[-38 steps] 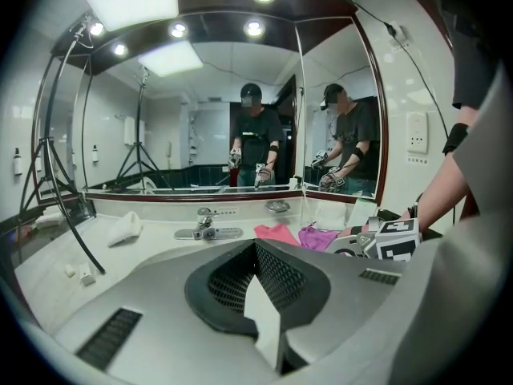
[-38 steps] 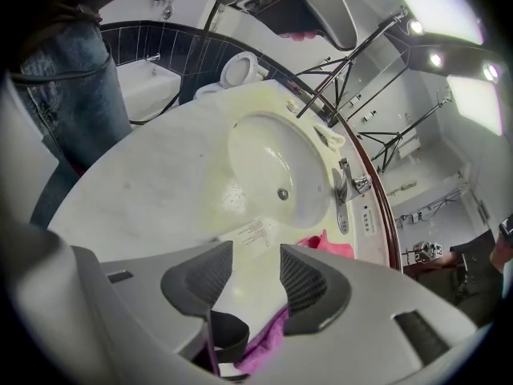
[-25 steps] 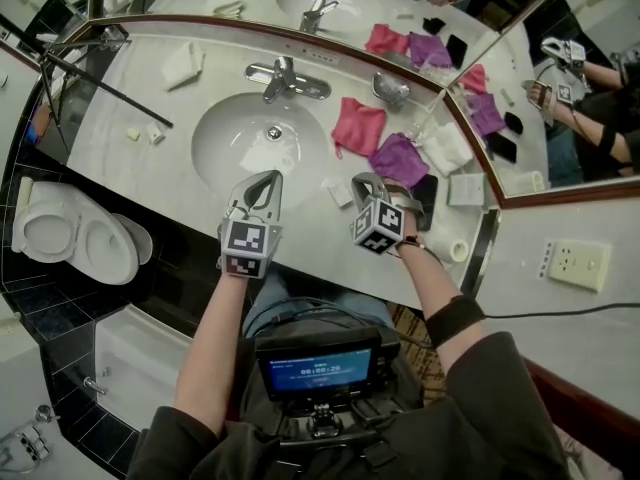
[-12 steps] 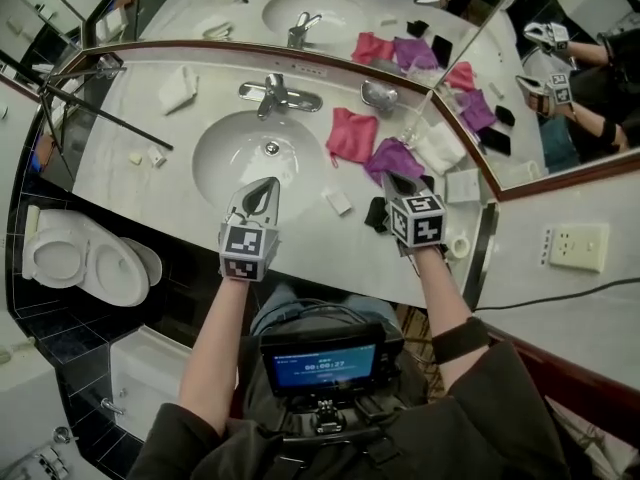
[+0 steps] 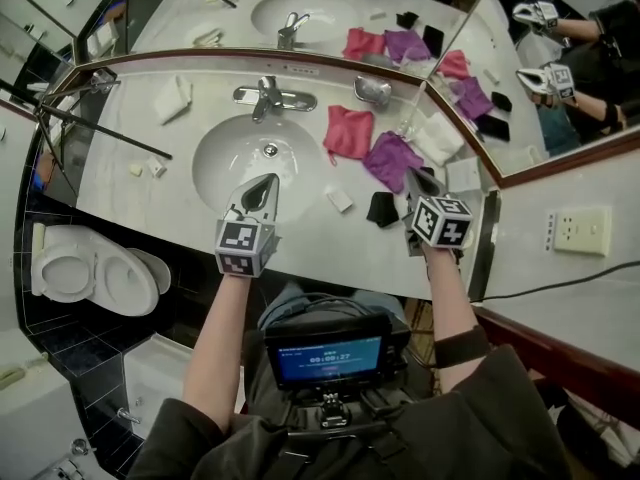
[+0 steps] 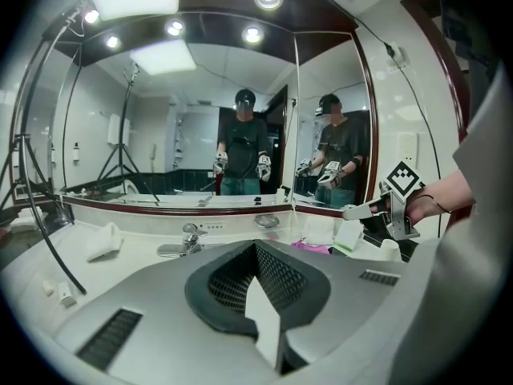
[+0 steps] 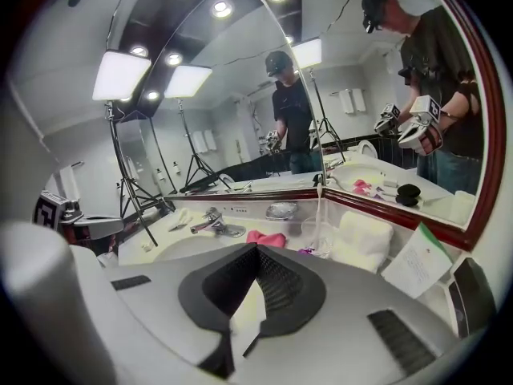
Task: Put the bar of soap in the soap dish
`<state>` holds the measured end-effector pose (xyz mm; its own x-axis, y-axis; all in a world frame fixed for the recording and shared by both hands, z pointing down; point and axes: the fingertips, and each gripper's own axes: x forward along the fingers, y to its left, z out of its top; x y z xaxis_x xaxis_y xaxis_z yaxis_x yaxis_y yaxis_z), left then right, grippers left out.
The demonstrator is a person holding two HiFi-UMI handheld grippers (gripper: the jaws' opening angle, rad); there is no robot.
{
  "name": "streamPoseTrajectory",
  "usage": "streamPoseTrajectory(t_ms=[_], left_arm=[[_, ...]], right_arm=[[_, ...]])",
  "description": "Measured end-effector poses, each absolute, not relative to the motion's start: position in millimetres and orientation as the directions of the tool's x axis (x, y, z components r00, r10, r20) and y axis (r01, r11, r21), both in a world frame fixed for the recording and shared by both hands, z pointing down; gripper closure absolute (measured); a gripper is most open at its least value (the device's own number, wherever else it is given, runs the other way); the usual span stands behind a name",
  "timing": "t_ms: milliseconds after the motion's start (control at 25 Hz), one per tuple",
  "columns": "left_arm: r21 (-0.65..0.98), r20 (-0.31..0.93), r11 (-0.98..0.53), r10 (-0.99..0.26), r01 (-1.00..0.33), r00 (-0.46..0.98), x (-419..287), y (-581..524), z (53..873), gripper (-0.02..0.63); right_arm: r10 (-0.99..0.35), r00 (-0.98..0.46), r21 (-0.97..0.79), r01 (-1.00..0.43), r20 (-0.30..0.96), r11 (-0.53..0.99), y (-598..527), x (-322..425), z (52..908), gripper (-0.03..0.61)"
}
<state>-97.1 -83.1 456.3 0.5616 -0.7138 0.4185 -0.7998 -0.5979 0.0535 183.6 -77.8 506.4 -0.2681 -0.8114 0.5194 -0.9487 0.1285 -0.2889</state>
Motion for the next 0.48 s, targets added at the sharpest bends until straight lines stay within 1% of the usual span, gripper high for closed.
streamPoseTrajectory(t_ms=[160,400,440,480], left_arm=[[0.086,0.404,-0.6,-0.709,-0.796,0.578,-94.7,-86.4,453.5,0.614],[0.066,0.427,-0.628,-0.684,-0.775,0.591,-88.3,-87.5,458.2,0.614],[0.071,0.435,-0.642,-0.669,-0.764,0.603,-85.2,-86.3,460.2,0.596],[0.077,0.446,-0.656,-0.651,-0.751,0.615,-81.9,-84.9,462.8,0.564]], right_arm=[[-0.814,-0.26,-0.288,-0.95,0.519,0.12,-77.0,188.6,506.1,0.561],[-0.812,-0.262,-0.301,-0.947,0.522,0.112,-75.5,188.5,510.0,0.561],[-0.811,-0.262,-0.303,-0.947,0.523,0.11,-75.0,188.1,511.4,0.561],[-0.81,-0.262,-0.306,-0.946,0.524,0.107,-74.2,187.6,512.4,0.561]])
